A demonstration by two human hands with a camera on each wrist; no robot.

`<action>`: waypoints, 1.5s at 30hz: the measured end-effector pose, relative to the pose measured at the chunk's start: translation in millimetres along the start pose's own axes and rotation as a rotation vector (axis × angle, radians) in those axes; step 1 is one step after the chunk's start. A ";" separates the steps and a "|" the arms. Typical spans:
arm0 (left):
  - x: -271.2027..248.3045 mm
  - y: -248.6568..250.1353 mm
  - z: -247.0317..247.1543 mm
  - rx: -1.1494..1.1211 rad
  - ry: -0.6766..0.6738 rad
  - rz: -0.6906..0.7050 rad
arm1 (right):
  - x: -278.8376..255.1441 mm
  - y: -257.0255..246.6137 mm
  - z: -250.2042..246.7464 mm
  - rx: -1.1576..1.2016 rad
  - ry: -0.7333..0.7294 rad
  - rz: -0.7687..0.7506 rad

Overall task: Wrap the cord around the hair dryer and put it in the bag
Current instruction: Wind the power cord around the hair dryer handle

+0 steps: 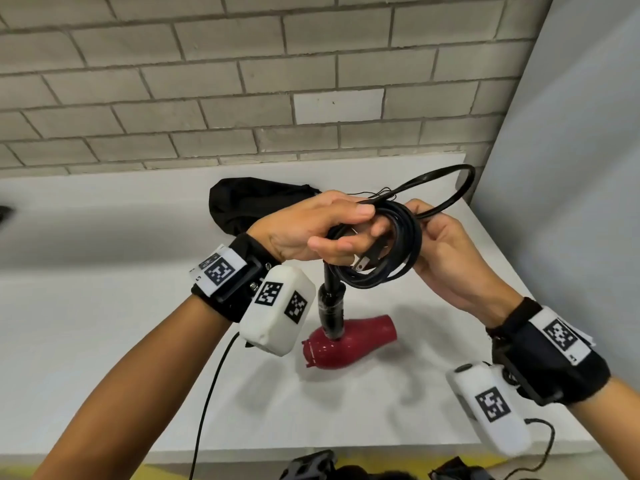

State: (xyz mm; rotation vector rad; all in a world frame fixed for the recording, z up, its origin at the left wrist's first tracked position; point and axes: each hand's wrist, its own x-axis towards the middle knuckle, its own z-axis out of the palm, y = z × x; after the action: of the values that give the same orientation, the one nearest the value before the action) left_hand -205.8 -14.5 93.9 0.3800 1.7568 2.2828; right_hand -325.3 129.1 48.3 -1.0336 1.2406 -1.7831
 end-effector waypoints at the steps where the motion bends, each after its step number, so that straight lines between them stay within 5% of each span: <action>1: -0.1 -1.6 -2.0 0.006 0.025 0.007 | 0.0 0.3 -2.0 0.028 0.013 0.020; 14: -8.5 -4.4 -3.6 0.391 0.297 -0.024 | 9.5 12.5 -9.9 0.241 0.114 0.131; 19: -4.5 -3.0 2.1 0.526 0.328 0.007 | 8.6 14.7 -17.4 0.175 -0.009 0.213; 24: 4.4 -8.2 -2.6 0.781 0.502 -0.014 | 7.7 3.1 -19.1 0.250 -0.104 0.370; 29: 12.7 -14.5 -1.1 0.910 0.530 -0.004 | 10.1 -0.5 -1.4 -0.019 -0.065 0.406; 36: 11.3 -16.2 -4.8 0.895 0.547 0.035 | -3.2 -7.9 -0.1 -0.035 -0.119 0.490; 45: 4.5 -10.9 -21.5 0.864 0.726 0.098 | -45.6 -36.3 -12.9 -0.788 -0.186 0.253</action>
State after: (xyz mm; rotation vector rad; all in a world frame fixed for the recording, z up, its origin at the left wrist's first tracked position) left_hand -217.2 -29.8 78.3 -0.2974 3.1043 1.6695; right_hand -321.9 184.4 70.7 -1.3416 1.9076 -0.9702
